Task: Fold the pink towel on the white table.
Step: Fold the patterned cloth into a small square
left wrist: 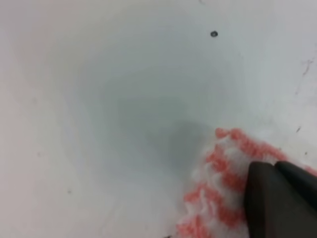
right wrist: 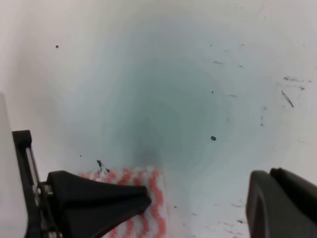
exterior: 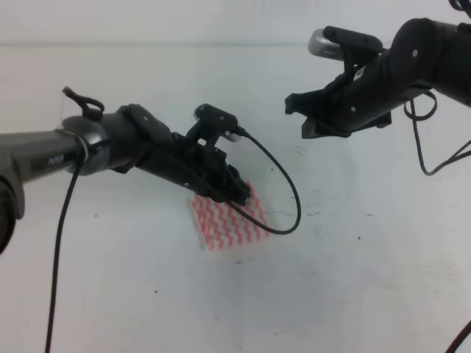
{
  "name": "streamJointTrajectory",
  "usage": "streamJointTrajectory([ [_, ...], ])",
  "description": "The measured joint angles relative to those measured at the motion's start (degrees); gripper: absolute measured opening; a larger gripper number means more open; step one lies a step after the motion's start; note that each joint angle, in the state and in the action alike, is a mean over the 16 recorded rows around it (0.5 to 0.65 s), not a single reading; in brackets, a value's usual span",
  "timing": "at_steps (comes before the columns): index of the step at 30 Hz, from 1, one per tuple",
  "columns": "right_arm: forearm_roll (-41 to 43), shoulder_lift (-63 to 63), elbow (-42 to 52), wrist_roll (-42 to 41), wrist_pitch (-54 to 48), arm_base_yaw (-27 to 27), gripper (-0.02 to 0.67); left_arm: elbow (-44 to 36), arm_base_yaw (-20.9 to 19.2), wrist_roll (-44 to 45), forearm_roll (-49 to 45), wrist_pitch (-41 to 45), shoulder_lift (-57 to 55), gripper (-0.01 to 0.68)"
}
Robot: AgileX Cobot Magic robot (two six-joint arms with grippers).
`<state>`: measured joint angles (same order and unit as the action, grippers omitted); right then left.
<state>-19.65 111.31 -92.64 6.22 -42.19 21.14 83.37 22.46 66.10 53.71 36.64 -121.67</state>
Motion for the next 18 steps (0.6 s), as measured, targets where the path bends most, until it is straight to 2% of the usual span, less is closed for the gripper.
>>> streamJointTrajectory([
  [7,-0.02,-0.04,0.0,0.01,-0.06,0.0,-0.018,-0.04,0.67,1.58,-0.62,-1.03,-0.4,-0.004],
  [18,-0.02,-0.04,0.0,-0.04,-0.06,0.0,-0.018,-0.02,0.93,9.35,1.4,0.58,-0.35,-0.004],
])
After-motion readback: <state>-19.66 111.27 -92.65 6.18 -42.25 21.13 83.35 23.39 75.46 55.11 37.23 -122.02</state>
